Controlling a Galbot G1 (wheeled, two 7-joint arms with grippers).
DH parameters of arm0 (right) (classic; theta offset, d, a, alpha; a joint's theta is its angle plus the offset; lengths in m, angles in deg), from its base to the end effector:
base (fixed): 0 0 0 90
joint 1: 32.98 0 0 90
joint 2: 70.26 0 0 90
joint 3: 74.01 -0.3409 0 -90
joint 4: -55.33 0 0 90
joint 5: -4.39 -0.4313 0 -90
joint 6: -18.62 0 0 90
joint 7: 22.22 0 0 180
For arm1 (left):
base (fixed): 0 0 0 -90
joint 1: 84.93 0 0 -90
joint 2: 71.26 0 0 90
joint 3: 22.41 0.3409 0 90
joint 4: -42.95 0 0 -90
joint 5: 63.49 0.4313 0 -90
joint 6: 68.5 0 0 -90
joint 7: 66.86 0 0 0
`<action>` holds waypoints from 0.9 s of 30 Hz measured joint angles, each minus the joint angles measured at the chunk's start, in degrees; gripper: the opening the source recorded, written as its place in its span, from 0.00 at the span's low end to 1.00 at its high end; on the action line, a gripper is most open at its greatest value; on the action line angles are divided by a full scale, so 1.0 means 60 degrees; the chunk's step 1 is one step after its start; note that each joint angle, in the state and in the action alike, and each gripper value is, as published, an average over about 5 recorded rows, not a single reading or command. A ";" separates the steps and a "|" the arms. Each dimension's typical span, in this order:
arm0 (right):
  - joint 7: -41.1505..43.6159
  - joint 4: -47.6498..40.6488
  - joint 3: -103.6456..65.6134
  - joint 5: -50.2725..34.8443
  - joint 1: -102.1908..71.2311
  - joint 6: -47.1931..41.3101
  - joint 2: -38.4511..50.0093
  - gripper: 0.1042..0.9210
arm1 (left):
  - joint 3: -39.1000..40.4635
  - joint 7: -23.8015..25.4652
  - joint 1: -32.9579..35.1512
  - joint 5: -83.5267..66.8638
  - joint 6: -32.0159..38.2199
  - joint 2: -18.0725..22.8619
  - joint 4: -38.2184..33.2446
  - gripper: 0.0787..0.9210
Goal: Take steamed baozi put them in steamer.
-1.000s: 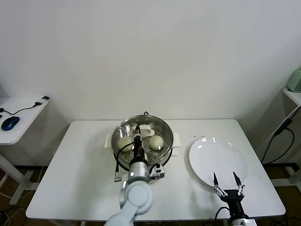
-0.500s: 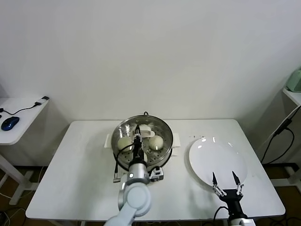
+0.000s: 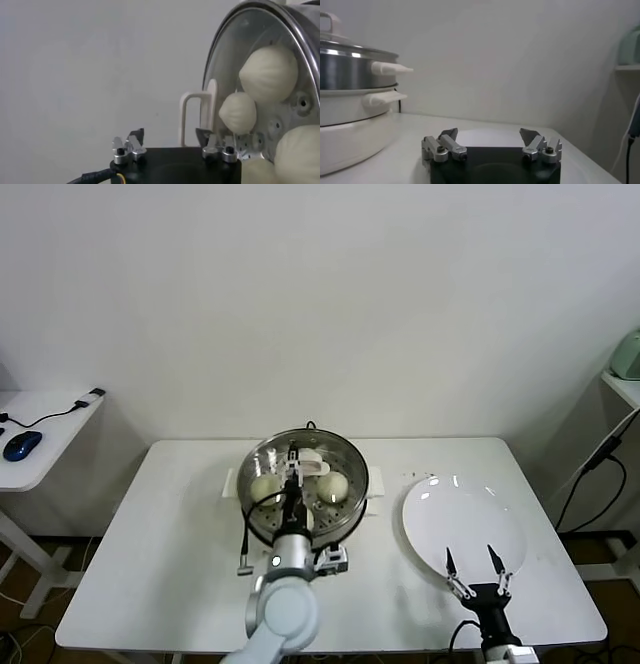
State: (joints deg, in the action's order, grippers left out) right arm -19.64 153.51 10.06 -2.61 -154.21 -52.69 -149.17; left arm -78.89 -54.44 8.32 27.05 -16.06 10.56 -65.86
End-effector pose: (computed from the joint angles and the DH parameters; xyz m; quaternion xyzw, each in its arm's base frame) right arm 0.2253 -0.0971 -0.4475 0.0030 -0.9982 0.0516 0.0319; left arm 0.3267 -0.1944 -0.2508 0.0182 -0.7227 -0.6907 0.0158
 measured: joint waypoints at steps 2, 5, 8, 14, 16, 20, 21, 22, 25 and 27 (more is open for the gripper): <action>0.0003 0.0013 0.0022 -0.0003 0.0014 -0.0012 -0.0005 0.88 | 0.0000 -0.0019 0.0083 -0.0080 0.0048 -0.0067 -0.0177 0.78; -0.0054 0.0044 0.0065 -0.0025 0.0037 -0.0013 -0.0013 0.88 | -0.0044 -0.0124 0.0265 -0.0318 0.0177 -0.0196 -0.0522 0.85; -0.0116 0.0092 0.0094 -0.0066 0.0015 -0.0025 0.0014 0.88 | -0.0202 -0.0398 0.0526 -0.0887 0.0509 -0.0342 -0.0936 0.88; -0.0089 0.0126 0.0098 -0.0292 -0.0076 -0.0017 0.0131 0.88 | -0.1162 -0.1420 0.1240 -0.3345 0.1941 -0.0492 -0.1695 0.88; -0.0065 0.0151 0.0097 -0.0379 -0.0095 -0.0008 0.0154 0.88 | -0.1717 -0.1725 0.1532 -0.4506 0.2550 -0.0517 -0.1898 0.88; -0.0041 0.0218 0.0091 -0.0501 -0.0098 0.0052 0.0165 0.88 | -0.3114 -0.2076 0.2177 -0.7037 0.3702 -0.0649 -0.2130 0.88; -0.0036 0.0235 0.0085 -0.0527 -0.0102 0.0068 0.0172 0.88 | -0.3509 -0.2120 0.2344 -0.7680 0.3948 -0.0702 -0.2150 0.88; -0.0030 0.0250 0.0074 -0.0551 -0.0106 0.0083 0.0182 0.88 | -0.3907 -0.2156 0.2510 -0.8321 0.4176 -0.0759 -0.2158 0.88; -0.0025 0.0265 0.0038 -0.0633 -0.0112 0.0123 0.0228 0.88 | -0.5026 -0.2239 0.2996 -1.0218 0.4771 -0.0921 -0.2089 0.88; -0.0025 0.0247 0.0023 -0.0698 -0.0101 0.0142 0.0264 0.88 | -0.5614 -0.2289 0.3300 -1.1409 0.5126 -0.0998 -0.1964 0.88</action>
State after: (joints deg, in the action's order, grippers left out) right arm -19.79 155.00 10.19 -6.80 -154.82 -51.84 -147.58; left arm -112.58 -68.18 28.12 -41.41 14.70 4.57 -77.64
